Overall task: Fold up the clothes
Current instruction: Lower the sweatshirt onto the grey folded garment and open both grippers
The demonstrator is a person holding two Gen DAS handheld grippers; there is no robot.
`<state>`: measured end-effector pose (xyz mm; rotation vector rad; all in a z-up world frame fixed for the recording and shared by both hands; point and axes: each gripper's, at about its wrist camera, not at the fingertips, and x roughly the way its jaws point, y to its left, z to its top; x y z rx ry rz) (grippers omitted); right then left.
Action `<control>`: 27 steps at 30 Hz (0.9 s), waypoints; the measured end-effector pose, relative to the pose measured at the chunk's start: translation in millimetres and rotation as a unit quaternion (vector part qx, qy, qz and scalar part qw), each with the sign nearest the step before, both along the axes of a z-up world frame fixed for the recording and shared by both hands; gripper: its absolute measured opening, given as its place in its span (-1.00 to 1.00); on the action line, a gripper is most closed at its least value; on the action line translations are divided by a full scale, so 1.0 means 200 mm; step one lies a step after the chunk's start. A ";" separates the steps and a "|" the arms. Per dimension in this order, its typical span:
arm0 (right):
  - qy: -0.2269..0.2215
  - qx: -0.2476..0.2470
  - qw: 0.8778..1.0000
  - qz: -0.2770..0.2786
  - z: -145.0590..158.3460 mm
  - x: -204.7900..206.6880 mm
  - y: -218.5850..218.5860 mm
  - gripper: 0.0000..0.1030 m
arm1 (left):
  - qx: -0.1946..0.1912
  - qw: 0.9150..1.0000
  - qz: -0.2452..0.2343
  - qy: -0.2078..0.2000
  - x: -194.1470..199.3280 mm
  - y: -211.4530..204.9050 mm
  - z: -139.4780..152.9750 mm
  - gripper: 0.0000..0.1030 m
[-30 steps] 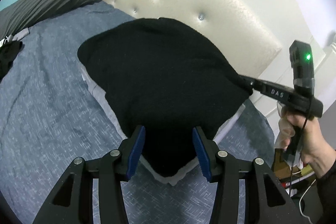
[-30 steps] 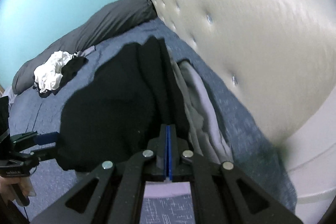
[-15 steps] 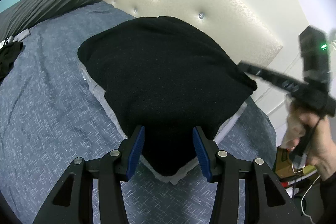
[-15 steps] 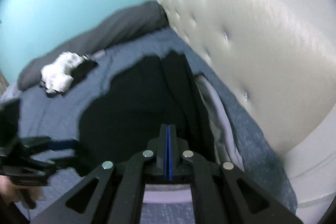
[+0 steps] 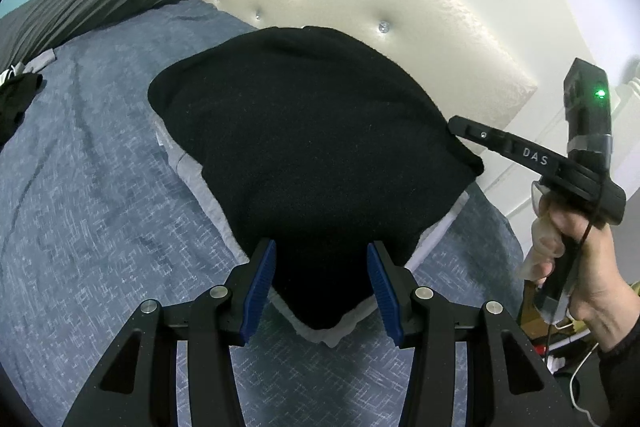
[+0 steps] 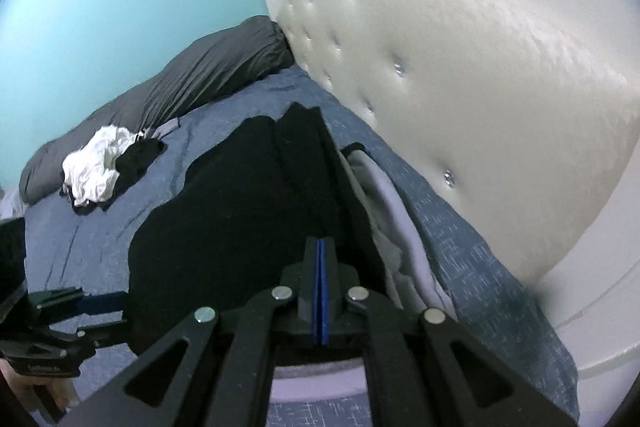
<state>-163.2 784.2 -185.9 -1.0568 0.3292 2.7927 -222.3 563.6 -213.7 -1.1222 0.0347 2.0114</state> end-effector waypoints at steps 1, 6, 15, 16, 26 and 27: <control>-0.007 0.004 1.000 0.001 -0.02 -0.01 0.00 -1.00 | 0.000 1.000 0.000 0.000 0.00 0.00 0.00 -0.01; -0.022 -0.013 0.999 -0.023 -0.10 0.01 0.07 -1.00 | -0.002 1.000 -0.005 0.002 0.01 0.00 0.00 -0.01; 0.011 -0.008 0.999 -0.029 0.04 0.11 -0.02 -1.00 | 0.005 1.000 0.008 -0.010 0.03 -0.06 0.03 -0.01; 0.012 -0.008 1.000 -0.027 0.05 0.11 -0.04 -1.00 | 0.005 1.000 0.009 -0.009 0.03 -0.07 0.03 -0.01; 0.016 -0.021 0.999 -0.022 0.11 0.12 -0.18 -1.00 | 0.009 1.000 0.029 0.003 0.07 -0.21 0.14 -0.01; 0.017 -0.021 0.999 -0.021 0.12 0.12 -0.19 -1.00 | 0.011 0.999 0.032 0.005 0.08 -0.22 0.15 -0.01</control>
